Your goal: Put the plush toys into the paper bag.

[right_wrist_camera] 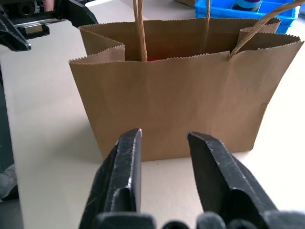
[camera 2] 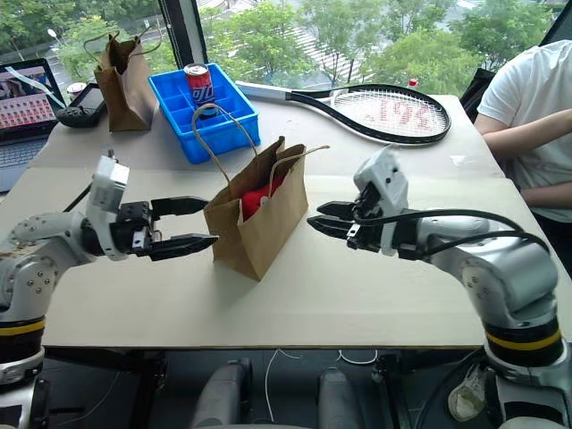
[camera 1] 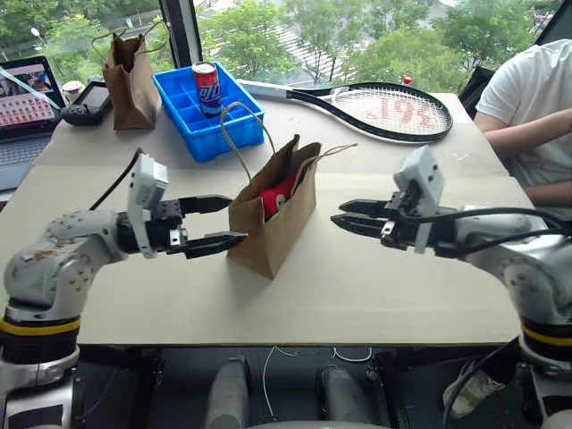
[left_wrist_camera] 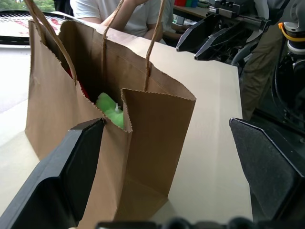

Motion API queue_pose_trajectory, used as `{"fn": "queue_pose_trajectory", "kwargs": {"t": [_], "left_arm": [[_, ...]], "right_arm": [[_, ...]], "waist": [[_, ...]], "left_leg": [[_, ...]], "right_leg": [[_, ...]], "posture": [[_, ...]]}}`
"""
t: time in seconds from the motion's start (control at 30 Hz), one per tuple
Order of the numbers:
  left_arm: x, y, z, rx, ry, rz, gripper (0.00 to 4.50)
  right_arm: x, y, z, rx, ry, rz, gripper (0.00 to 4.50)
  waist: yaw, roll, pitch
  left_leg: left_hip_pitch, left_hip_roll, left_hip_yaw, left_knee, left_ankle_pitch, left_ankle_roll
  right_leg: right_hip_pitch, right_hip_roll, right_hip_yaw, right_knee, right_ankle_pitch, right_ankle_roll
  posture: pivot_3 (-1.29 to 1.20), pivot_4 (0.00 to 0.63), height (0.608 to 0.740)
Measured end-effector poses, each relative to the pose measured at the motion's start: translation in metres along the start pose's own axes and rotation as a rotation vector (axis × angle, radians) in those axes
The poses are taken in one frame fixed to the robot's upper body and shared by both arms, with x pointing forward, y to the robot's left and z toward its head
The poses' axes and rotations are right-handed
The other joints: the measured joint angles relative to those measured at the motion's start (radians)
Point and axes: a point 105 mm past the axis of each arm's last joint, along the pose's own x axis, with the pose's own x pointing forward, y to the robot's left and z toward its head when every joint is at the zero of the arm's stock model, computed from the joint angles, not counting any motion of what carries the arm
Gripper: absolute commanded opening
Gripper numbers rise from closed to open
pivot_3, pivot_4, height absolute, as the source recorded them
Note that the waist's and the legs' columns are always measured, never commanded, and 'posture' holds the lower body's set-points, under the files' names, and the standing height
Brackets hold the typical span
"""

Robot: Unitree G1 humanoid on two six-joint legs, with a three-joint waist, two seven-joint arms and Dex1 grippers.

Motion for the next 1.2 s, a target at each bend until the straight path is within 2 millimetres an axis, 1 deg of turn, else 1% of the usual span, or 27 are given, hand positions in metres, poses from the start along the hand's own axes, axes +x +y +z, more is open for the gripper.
{"fn": "queue_pose_trajectory", "kwargs": {"t": [0.03, 0.07, 0.1, 0.23, 0.37, 0.6, 0.73, 0.83, 0.87, 1.0, 1.07, 1.17, 1.2], "left_arm": [[0.001, 0.000, 0.000, 0.001, -0.002, 0.011, 4.50], [0.002, 0.001, -0.001, 0.005, 0.002, 0.027, 4.50], [0.002, 0.002, -0.002, 0.009, 0.007, 0.044, 4.50], [0.000, 0.007, -0.009, 0.011, 0.026, 0.088, 4.50], [0.006, 0.008, -0.011, 0.000, 0.006, 0.112, 4.50], [0.028, -0.003, -0.012, -0.002, -0.024, 0.103, 4.50], [0.031, -0.002, -0.014, -0.011, -0.027, 0.124, 4.50], [0.031, 0.001, -0.014, -0.015, -0.030, 0.148, 3.74], [0.031, 0.003, -0.015, -0.018, -0.029, 0.161, 3.42], [0.032, 0.013, -0.020, -0.055, -0.039, 0.206, 1.81], [0.033, 0.014, -0.020, -0.059, -0.044, 0.211, 1.24], [0.037, 0.017, -0.017, -0.054, -0.053, 0.220, 0.03], [0.038, 0.017, -0.017, -0.054, -0.055, 0.221, 0.03]], "right_arm": [[0.004, 0.000, -0.004, -0.009, 0.003, -0.012, 0.08], [0.009, -0.001, -0.007, -0.015, 0.008, -0.027, 0.03], [0.013, -0.001, -0.010, -0.024, 0.008, -0.040, 0.03], [0.030, 0.005, -0.010, -0.024, -0.040, -0.046, 0.03], [0.046, 0.013, -0.008, -0.015, -0.088, -0.040, 0.03], [0.062, 0.017, -0.009, -0.005, -0.129, -0.036, 0.03], [0.065, 0.018, -0.008, 0.002, -0.141, -0.038, 0.03], [0.067, 0.019, -0.008, 0.003, -0.145, -0.036, 0.00], [0.067, 0.019, -0.008, 0.003, -0.146, -0.034, 0.00], [0.068, 0.021, -0.007, 0.008, -0.154, -0.029, 0.00], [0.068, 0.021, -0.006, 0.007, -0.156, -0.030, 0.00], [0.068, 0.022, -0.005, 0.005, -0.159, -0.032, 0.00], [0.068, 0.022, -0.005, 0.005, -0.159, -0.034, 0.00]], "waist": [[0.000, 0.000, 0.000], [-0.001, 0.000, 0.000], [-0.002, 0.000, 0.000], [-0.002, 0.000, 0.000], [0.001, 0.000, 0.000], [0.003, 0.000, 0.000], [0.001, 0.000, 0.000], [0.000, 0.000, 0.000], [0.000, 0.000, 0.000], [0.001, 0.000, 0.000], [0.001, 0.000, 0.000], [0.001, 0.000, 0.000], [0.001, 0.000, 0.000]], "left_leg": [[0.000, 0.000, 0.000, 0.000, 0.002, 0.003], [0.000, 0.000, 0.000, -0.001, 0.002, 0.003], [0.000, 0.000, 0.000, -0.001, 0.002, 0.003], [0.000, 0.001, -0.001, -0.002, 0.002, 0.003], [0.000, 0.001, -0.001, -0.001, 0.002, 0.003], [0.000, 0.001, -0.001, -0.001, 0.002, 0.002], [0.000, 0.001, -0.001, -0.001, 0.002, 0.002], [0.000, 0.001, -0.001, -0.001, 0.002, 0.002], [0.000, 0.001, -0.001, -0.001, 0.002, 0.002], [0.000, 0.001, -0.001, -0.001, 0.002, 0.002], [0.000, 0.001, -0.001, -0.001, 0.002, 0.002], [0.000, 0.001, -0.001, -0.001, 0.002, 0.002], [0.000, 0.001, -0.001, -0.001, 0.002, 0.002]], "right_leg": [[0.000, 0.000, 0.000, 0.000, 0.000, 0.000], [0.000, 0.001, 0.000, 0.000, 0.000, 0.001], [0.000, 0.001, 0.000, 0.000, 0.001, 0.004], [-0.001, 0.002, 0.000, 0.000, 0.001, 0.004], [0.001, 0.002, 0.000, 0.000, 0.000, 0.003], [0.000, 0.002, 0.000, 0.001, 0.001, 0.004], [0.000, 0.002, 0.000, 0.001, 0.002, 0.005], [0.000, 0.002, 0.000, 0.001, 0.002, 0.005], [0.000, 0.002, 0.000, 0.001, 0.002, 0.005], [0.000, 0.002, 0.000, 0.001, 0.002, 0.005], [0.000, 0.002, 0.000, 0.001, 0.002, 0.005], [0.001, 0.002, 0.000, 0.001, 0.002, 0.005], [0.001, 0.002, 0.000, 0.001, 0.002, 0.005]], "posture": [[0.00, 0.150, 0.740], [0.00, 0.150, 0.740], [0.00, 0.150, 0.740], [0.00, 0.150, 0.740], [0.00, 0.150, 0.740], [0.00, 0.150, 0.740], [0.00, 0.150, 0.740], [0.00, 0.150, 0.740], [0.00, 0.150, 0.740], [0.00, 0.150, 0.740], [0.00, 0.150, 0.740], [0.00, 0.150, 0.740], [0.00, 0.150, 0.740]]}}
